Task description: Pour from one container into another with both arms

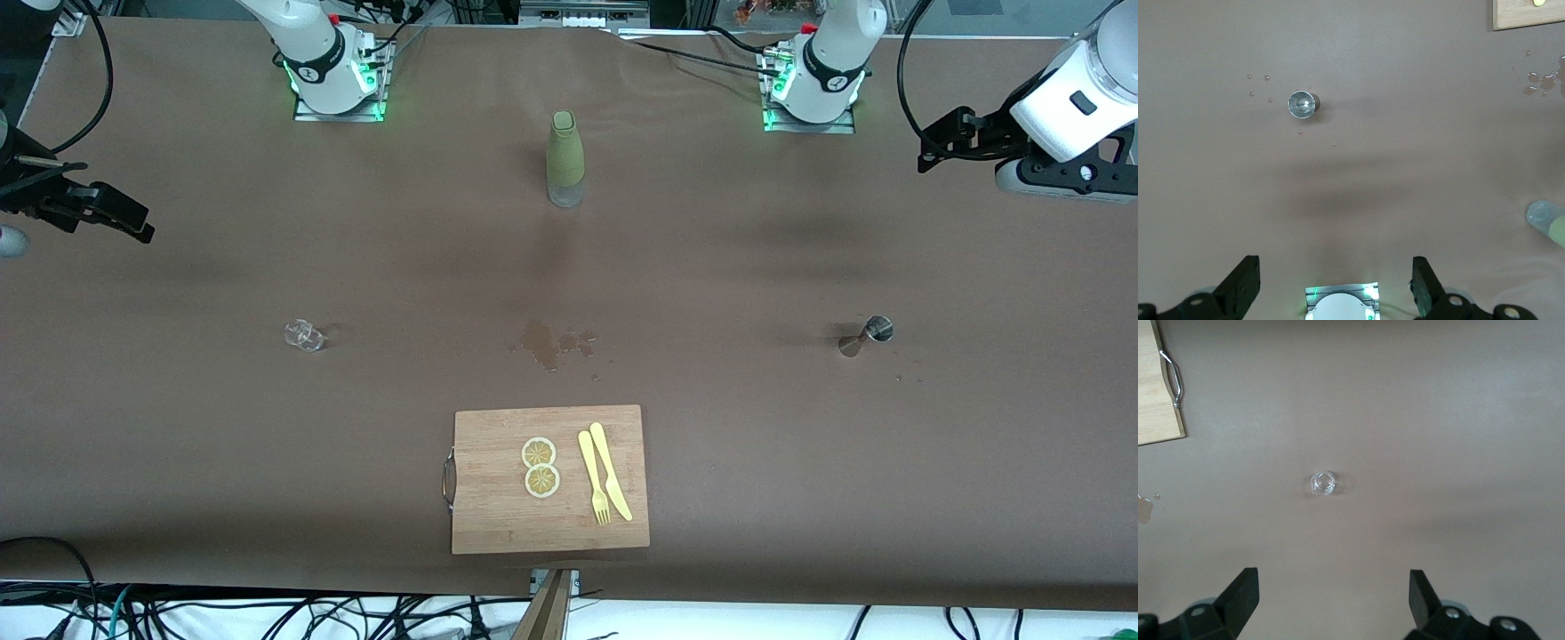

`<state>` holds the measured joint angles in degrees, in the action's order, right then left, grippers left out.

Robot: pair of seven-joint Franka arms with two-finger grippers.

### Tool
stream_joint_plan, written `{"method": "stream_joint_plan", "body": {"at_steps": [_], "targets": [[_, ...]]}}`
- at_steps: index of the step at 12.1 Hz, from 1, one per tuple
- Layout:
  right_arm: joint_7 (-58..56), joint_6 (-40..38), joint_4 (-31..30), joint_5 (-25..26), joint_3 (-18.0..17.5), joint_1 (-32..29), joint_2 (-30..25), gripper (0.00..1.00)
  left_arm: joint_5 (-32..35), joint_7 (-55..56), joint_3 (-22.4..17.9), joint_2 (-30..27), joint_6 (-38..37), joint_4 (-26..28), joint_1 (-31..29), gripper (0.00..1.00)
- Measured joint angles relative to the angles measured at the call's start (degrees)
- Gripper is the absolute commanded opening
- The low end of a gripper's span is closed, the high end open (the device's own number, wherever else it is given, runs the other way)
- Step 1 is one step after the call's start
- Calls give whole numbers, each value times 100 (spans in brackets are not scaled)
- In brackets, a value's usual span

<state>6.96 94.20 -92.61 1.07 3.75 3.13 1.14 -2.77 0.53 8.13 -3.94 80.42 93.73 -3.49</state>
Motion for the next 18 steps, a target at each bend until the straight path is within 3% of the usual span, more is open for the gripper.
{"method": "stream_joint_plan", "body": {"at_steps": [18], "targets": [[-1,0,0,-1,0,0,0,100,0,17,-60,50,-55,0,124,100]]}}
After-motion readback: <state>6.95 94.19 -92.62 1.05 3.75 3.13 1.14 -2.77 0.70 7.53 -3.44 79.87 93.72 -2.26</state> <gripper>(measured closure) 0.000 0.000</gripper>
